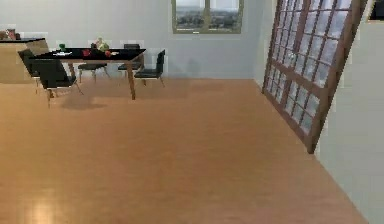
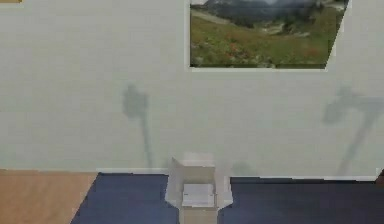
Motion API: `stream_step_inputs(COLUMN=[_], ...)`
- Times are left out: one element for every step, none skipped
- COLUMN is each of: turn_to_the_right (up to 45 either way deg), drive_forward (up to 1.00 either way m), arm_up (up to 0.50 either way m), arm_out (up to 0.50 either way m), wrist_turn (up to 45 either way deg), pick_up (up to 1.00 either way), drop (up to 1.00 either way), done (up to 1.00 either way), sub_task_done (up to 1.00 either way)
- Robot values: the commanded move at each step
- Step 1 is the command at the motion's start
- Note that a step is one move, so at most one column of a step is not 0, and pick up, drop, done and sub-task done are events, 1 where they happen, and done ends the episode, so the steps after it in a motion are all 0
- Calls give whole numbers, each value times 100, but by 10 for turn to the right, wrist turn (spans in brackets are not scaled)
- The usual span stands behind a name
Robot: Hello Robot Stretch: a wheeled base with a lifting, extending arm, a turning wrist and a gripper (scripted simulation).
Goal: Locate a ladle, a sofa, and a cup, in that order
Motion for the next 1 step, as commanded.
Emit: stream_step_inputs(turn_to_the_right=[0], drive_forward=[45], arm_up=[0], arm_out=[0], wrist_turn=[0], pick_up=[0], drop=[0], done=[0], sub_task_done=[0])
